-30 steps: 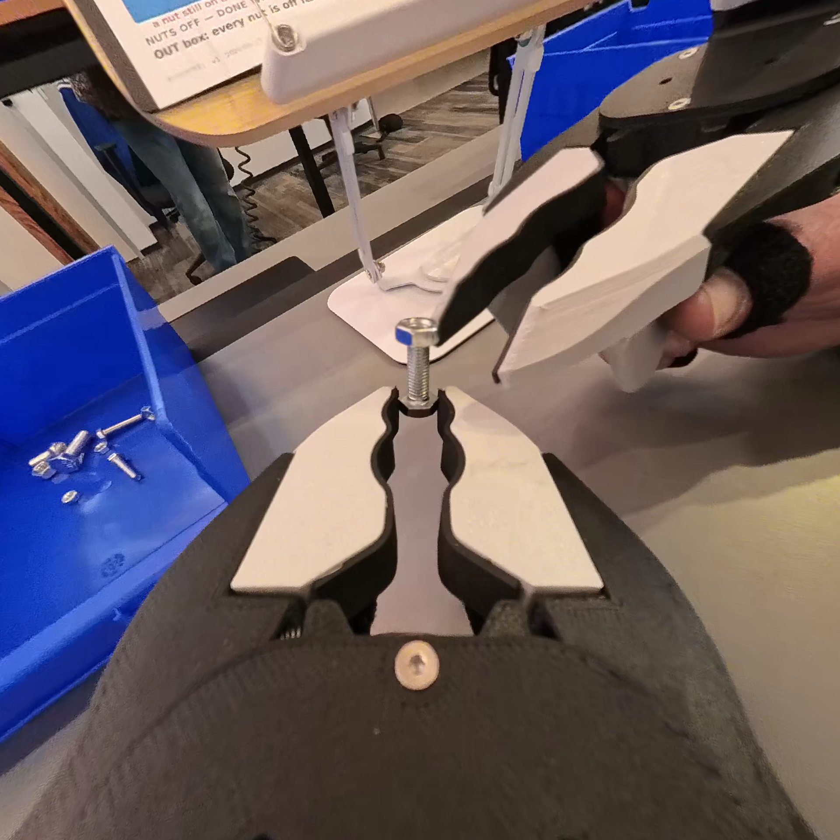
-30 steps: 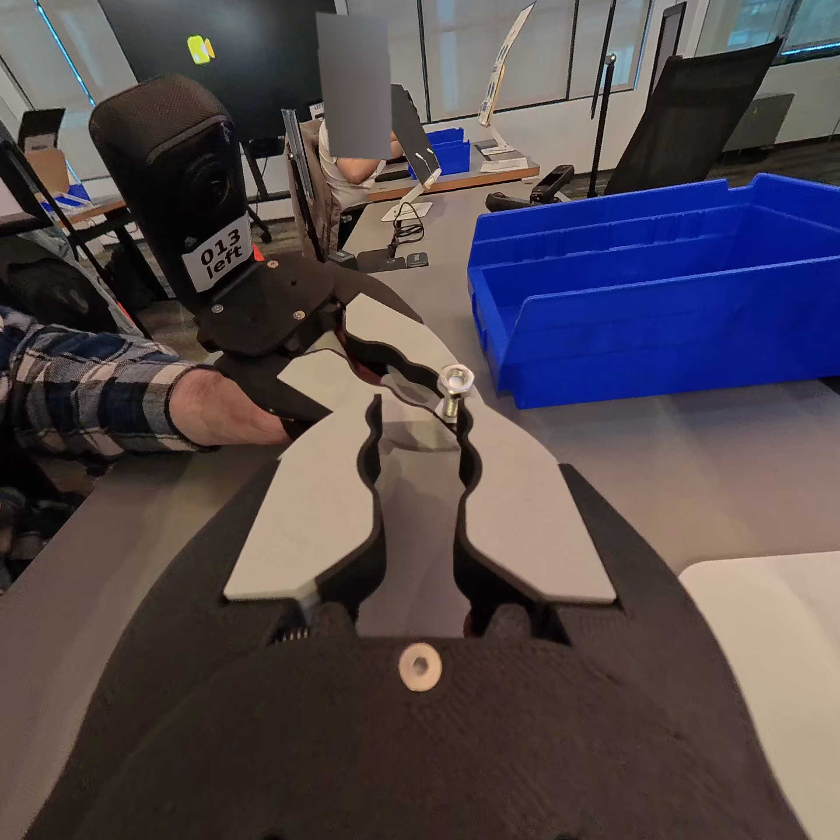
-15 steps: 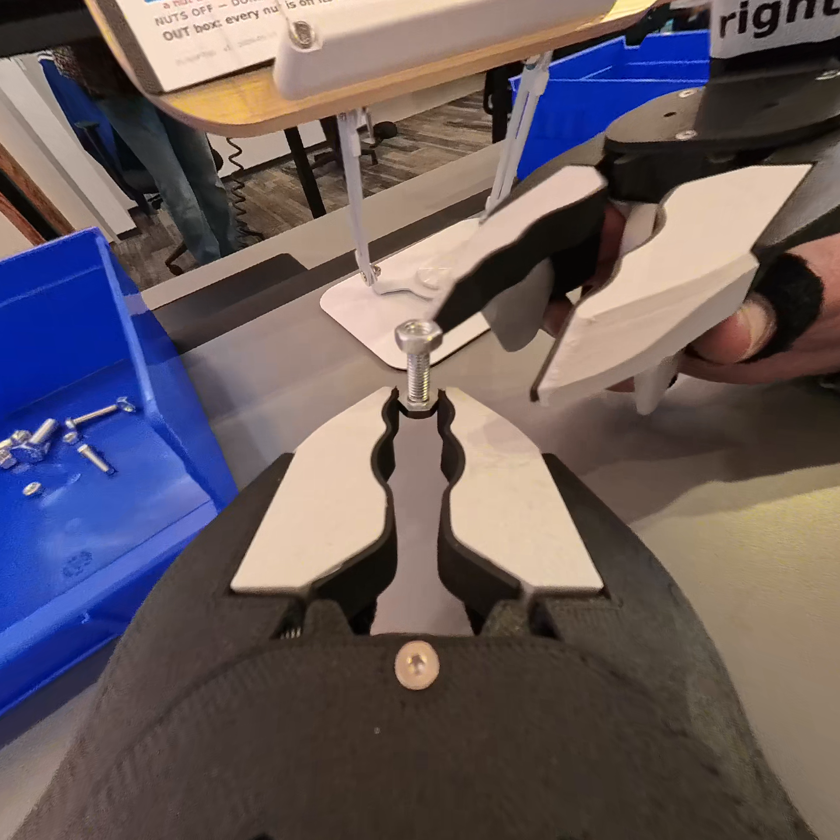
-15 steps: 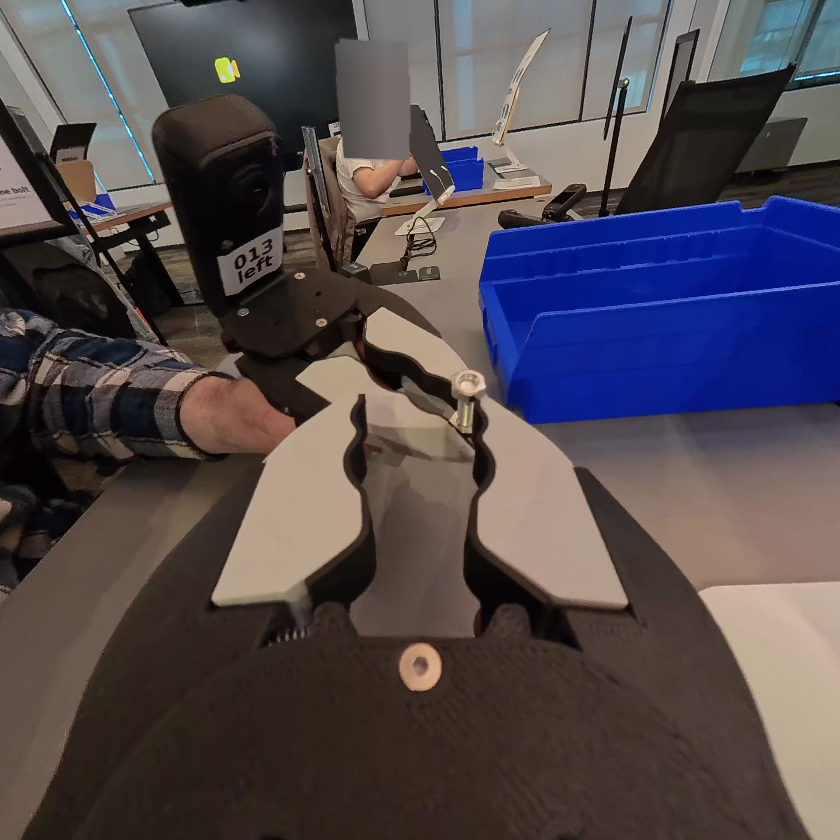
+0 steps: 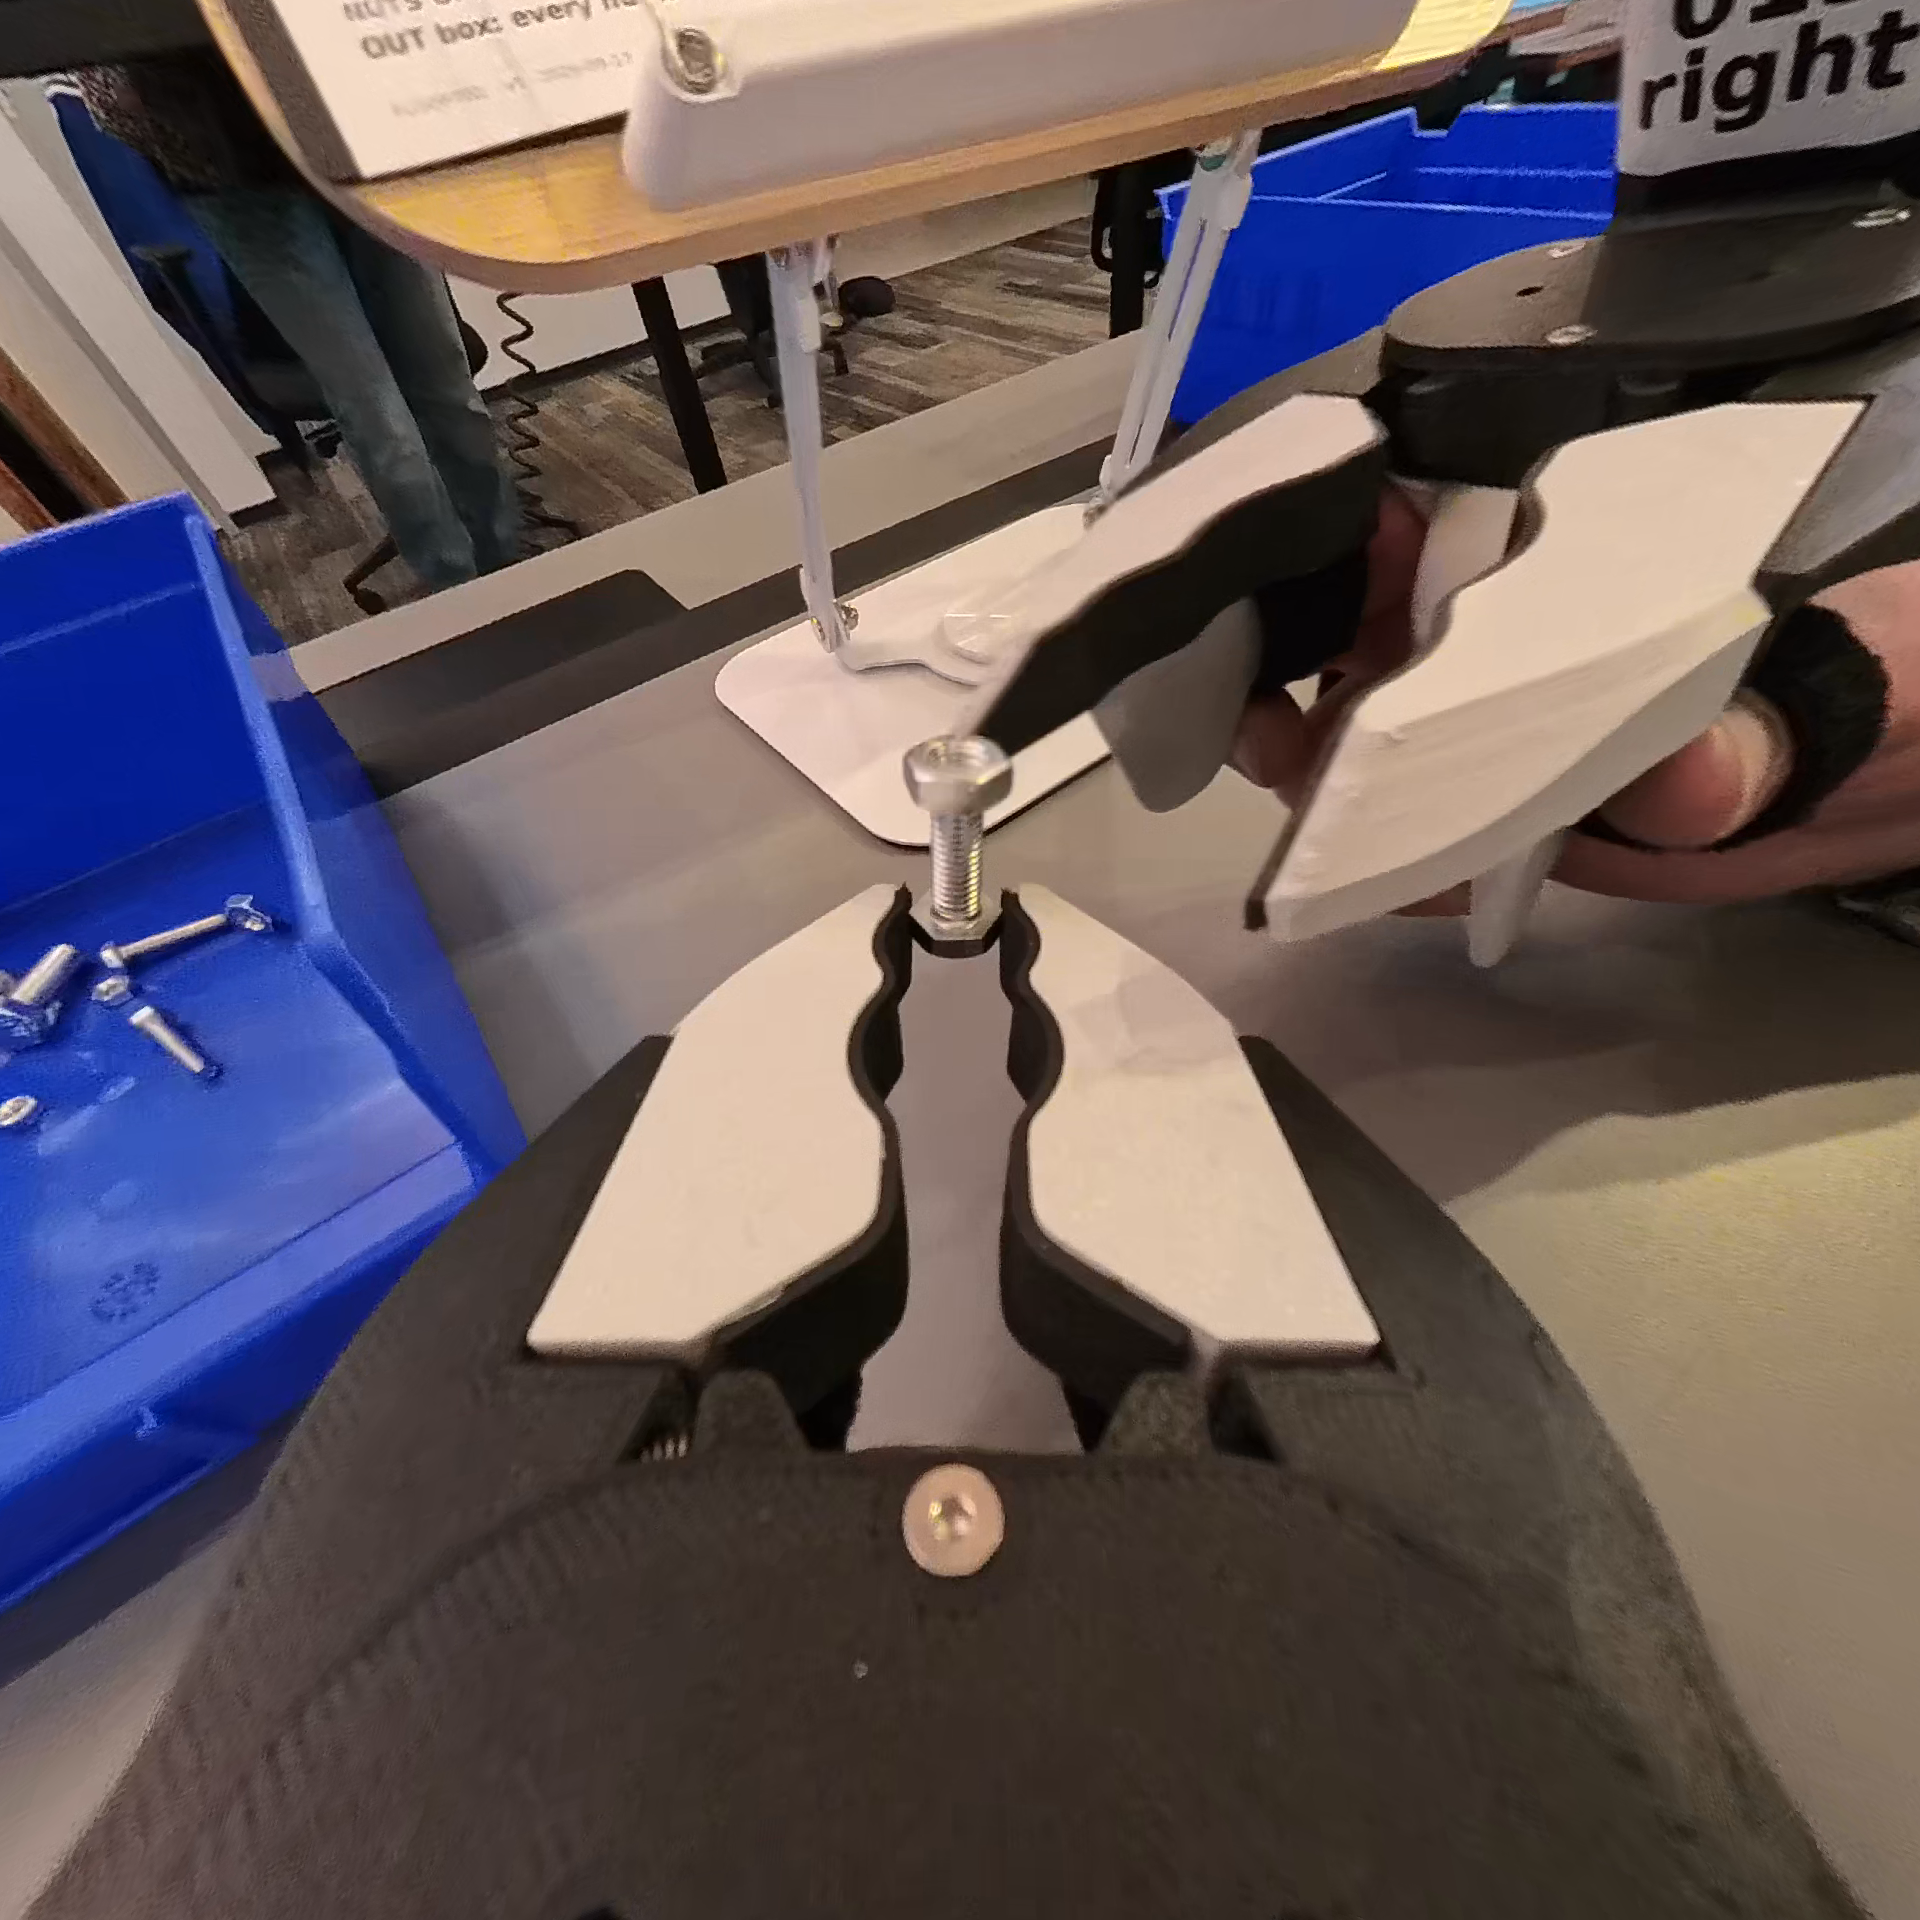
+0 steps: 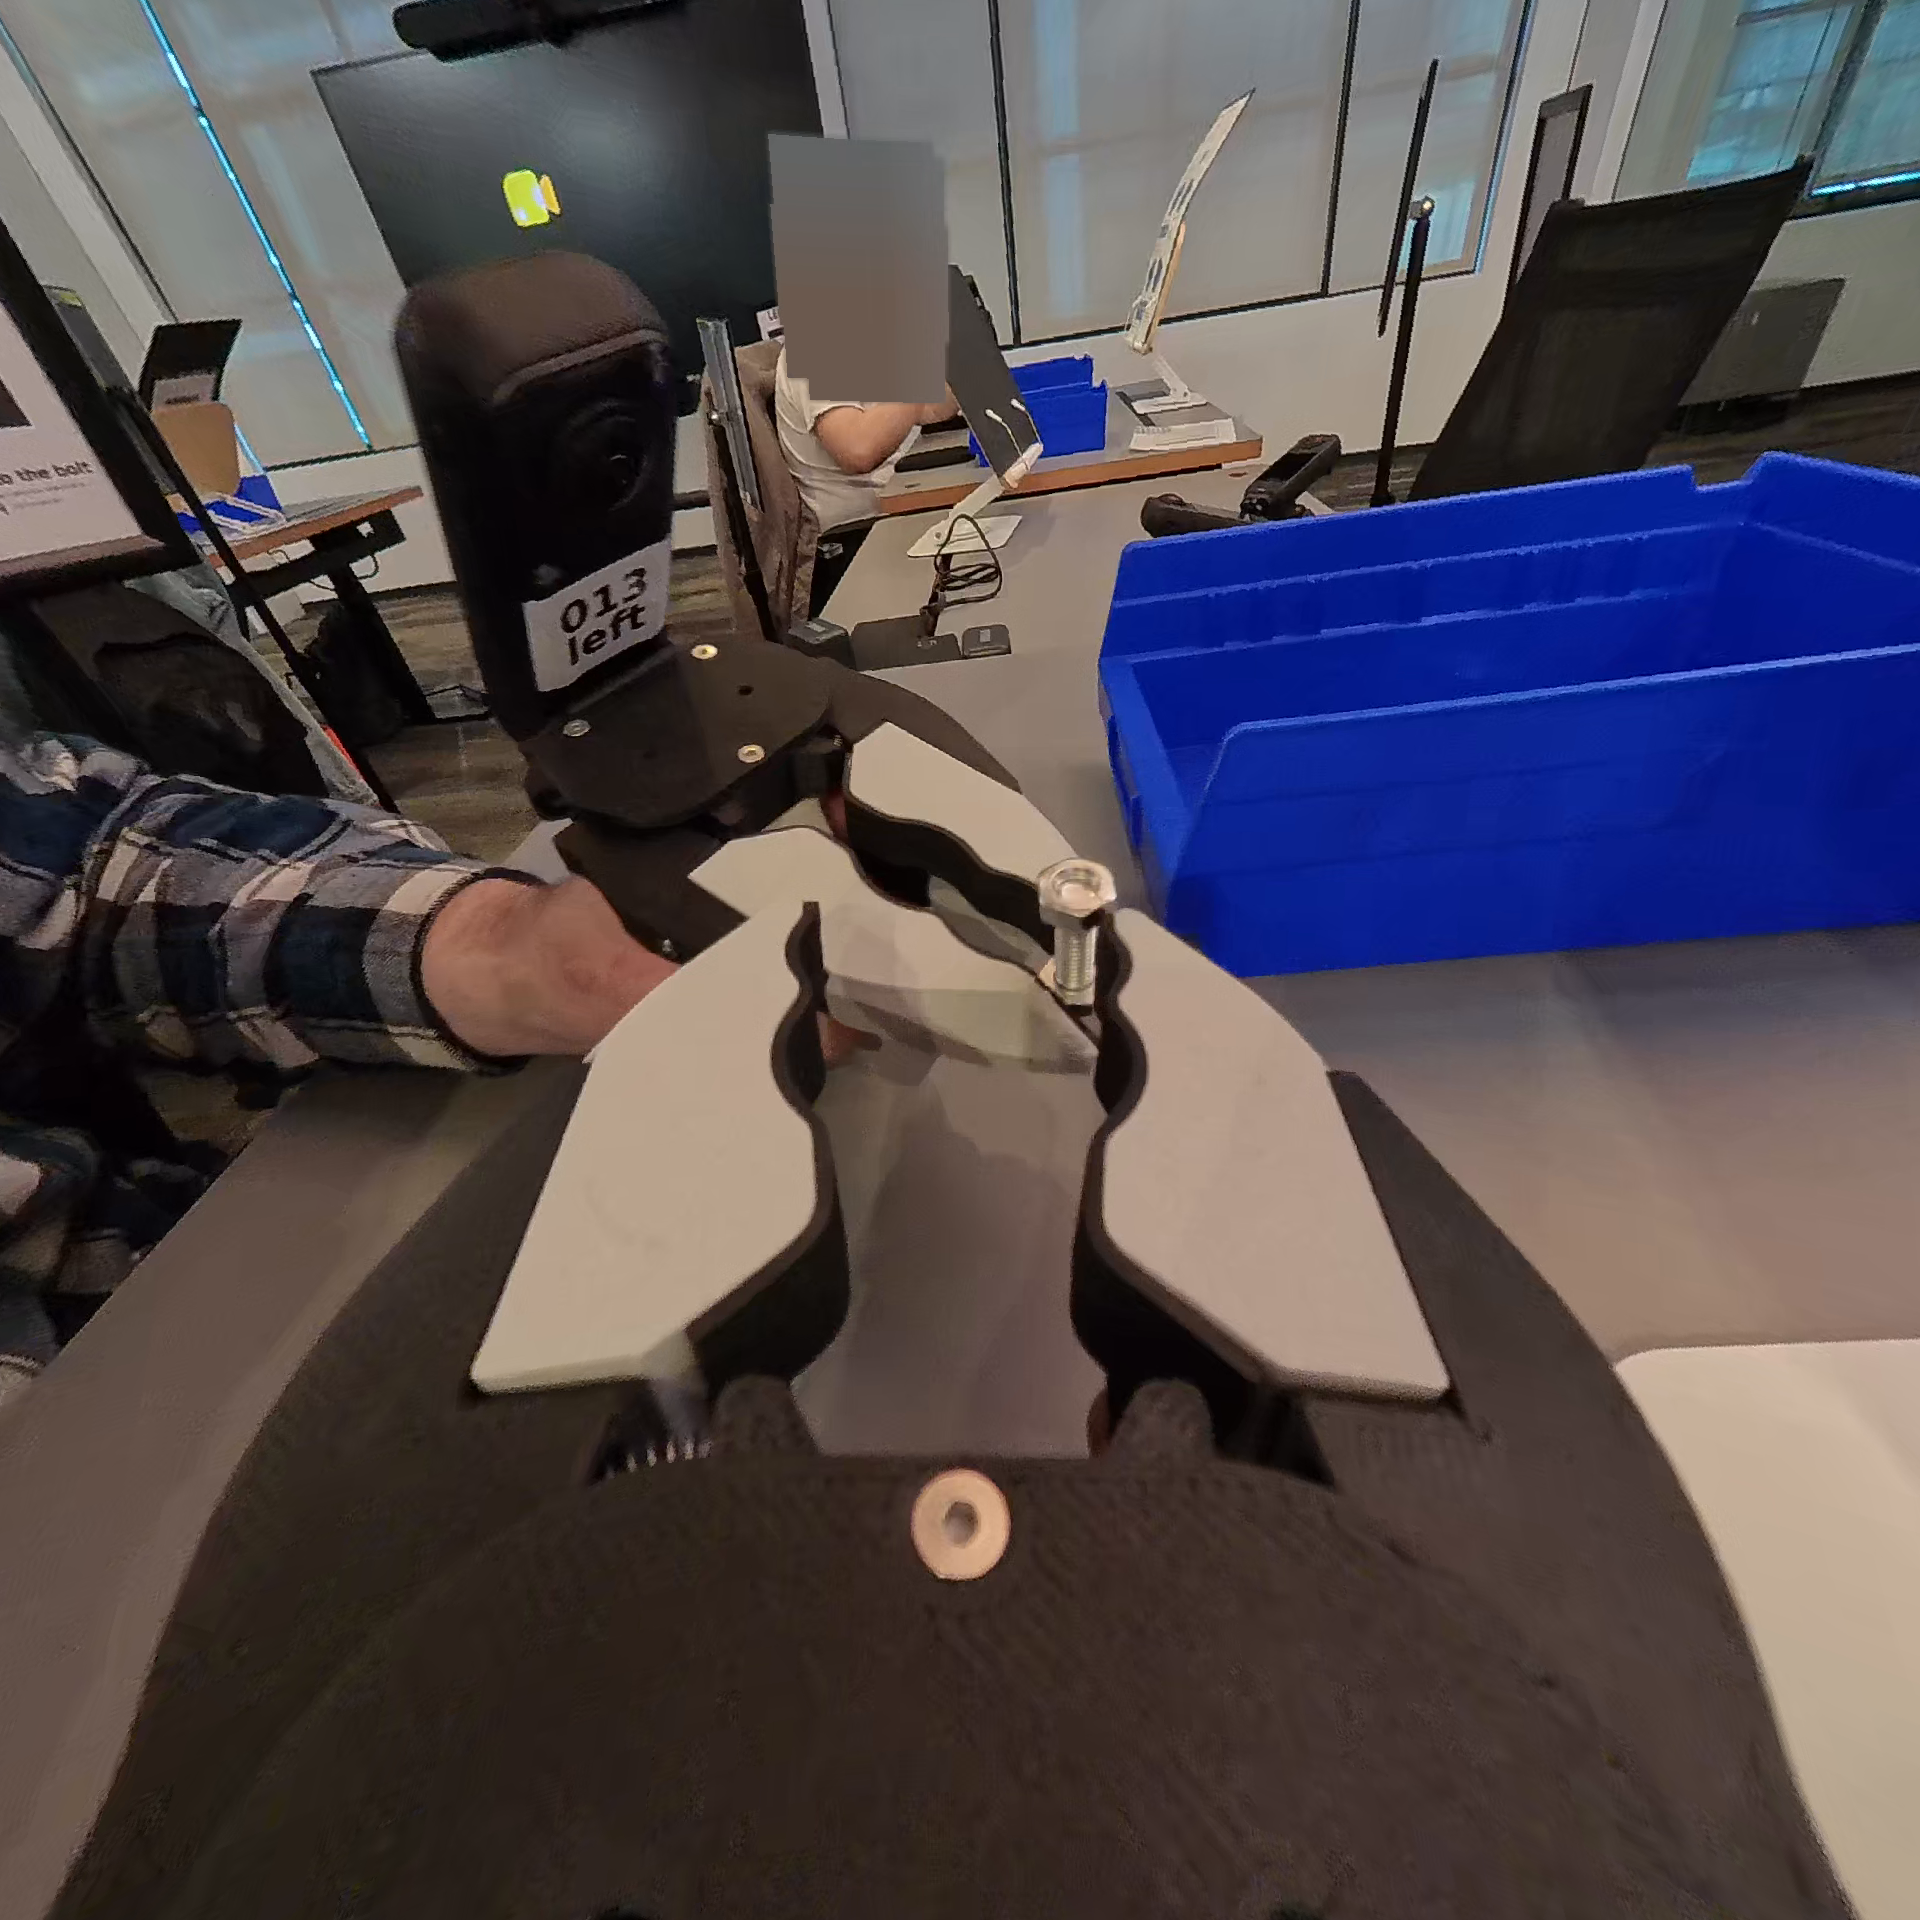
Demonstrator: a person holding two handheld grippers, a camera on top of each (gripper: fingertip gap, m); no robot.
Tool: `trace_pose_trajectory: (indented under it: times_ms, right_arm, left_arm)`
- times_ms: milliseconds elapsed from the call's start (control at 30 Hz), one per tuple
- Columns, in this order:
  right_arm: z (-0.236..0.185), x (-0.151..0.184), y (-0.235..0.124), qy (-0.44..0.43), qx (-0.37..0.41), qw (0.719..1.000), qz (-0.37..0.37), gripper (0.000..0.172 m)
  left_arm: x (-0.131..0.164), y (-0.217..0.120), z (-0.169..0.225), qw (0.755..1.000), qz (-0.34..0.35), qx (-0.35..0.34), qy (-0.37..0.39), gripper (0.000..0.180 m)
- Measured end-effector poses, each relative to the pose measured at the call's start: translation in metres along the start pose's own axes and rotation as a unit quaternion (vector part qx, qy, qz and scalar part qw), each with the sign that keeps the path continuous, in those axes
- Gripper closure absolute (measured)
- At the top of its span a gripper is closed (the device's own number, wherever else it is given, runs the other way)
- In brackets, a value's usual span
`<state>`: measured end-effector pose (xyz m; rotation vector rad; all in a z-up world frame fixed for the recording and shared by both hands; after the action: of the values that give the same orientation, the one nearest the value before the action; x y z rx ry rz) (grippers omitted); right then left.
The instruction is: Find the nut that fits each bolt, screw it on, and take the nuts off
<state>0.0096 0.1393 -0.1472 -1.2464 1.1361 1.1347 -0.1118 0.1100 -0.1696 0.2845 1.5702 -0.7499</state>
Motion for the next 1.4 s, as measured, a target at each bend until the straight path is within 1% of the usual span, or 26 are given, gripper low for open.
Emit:
trace_pose_trajectory:
  times_ms: [67, 133, 300, 467, 633, 867, 933, 967, 1000, 1067, 1133, 1300, 1400]
  right_arm:
    - [-0.001, -0.001, -0.002, -0.004, -0.009, 1.000, 0.007, 0.131]
    - [0.001, 0.000, -0.003, 0.001, -0.003, 1.000, 0.004, 0.131]
    - [0.007, -0.001, -0.002, 0.007, 0.022, 1.000, 0.013, 0.109]
    - [0.006, -0.004, 0.005, 0.002, 0.010, 0.999, 0.042, 0.095]
    - [0.003, -0.006, 0.011, -0.003, -0.017, 0.999, 0.052, 0.097]
    - [-0.001, -0.007, 0.008, -0.006, -0.018, 0.998, 0.052, 0.096]
    - [-0.002, -0.007, 0.004, -0.008, -0.020, 0.998, 0.059, 0.104]
    - [-0.003, -0.008, 0.001, -0.014, -0.025, 0.998, 0.064, 0.117]
    - [-0.004, -0.008, -0.001, -0.018, -0.031, 0.997, 0.068, 0.124]
    - [0.000, -0.008, -0.001, -0.013, -0.020, 0.997, 0.069, 0.117]
    - [0.005, -0.008, 0.000, -0.002, -0.005, 0.998, 0.070, 0.105]
    - [0.007, -0.006, 0.007, 0.002, -0.009, 0.998, 0.060, 0.099]
    - [0.005, -0.004, 0.009, 0.006, -0.021, 0.998, 0.055, 0.101]
  left_arm:
    - [0.001, -0.001, -0.003, 1.000, 0.002, 0.001, -0.014, 0.165]
    - [0.001, -0.001, -0.006, 1.000, 0.003, 0.003, -0.023, 0.165]
    - [0.001, 0.000, -0.003, 0.999, 0.006, 0.017, -0.030, 0.165]
    - [-0.003, 0.004, 0.004, 0.993, 0.032, 0.081, -0.076, 0.165]
    - [-0.006, 0.007, 0.007, 0.989, 0.043, 0.104, -0.097, 0.165]
    - [-0.007, 0.005, 0.001, 0.987, 0.052, 0.098, -0.117, 0.165]
    - [-0.006, 0.003, -0.003, 0.987, 0.055, 0.091, -0.122, 0.165]
    - [-0.007, 0.002, -0.005, 0.987, 0.056, 0.089, -0.125, 0.165]
    - [-0.007, 0.002, -0.006, 0.986, 0.057, 0.089, -0.128, 0.165]
    - [-0.006, 0.003, -0.006, 0.986, 0.054, 0.089, -0.128, 0.165]
    - [-0.006, 0.004, -0.004, 0.987, 0.050, 0.092, -0.125, 0.165]
    - [-0.007, 0.008, 0.001, 0.988, 0.040, 0.096, -0.116, 0.165]
    - [-0.006, 0.010, 0.001, 0.988, 0.034, 0.093, -0.117, 0.165]
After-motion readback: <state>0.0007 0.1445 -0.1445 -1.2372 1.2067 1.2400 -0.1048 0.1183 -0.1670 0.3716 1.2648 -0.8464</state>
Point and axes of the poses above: each gripper's, where its closed fingertips meet, y out along the fingers, x out of its underside, z = x × y across the jaws, the point moved 8 cm from there along -y, back along the fingers, and after that the axes turned 8 degrees about -y, right-handed, at the moved point
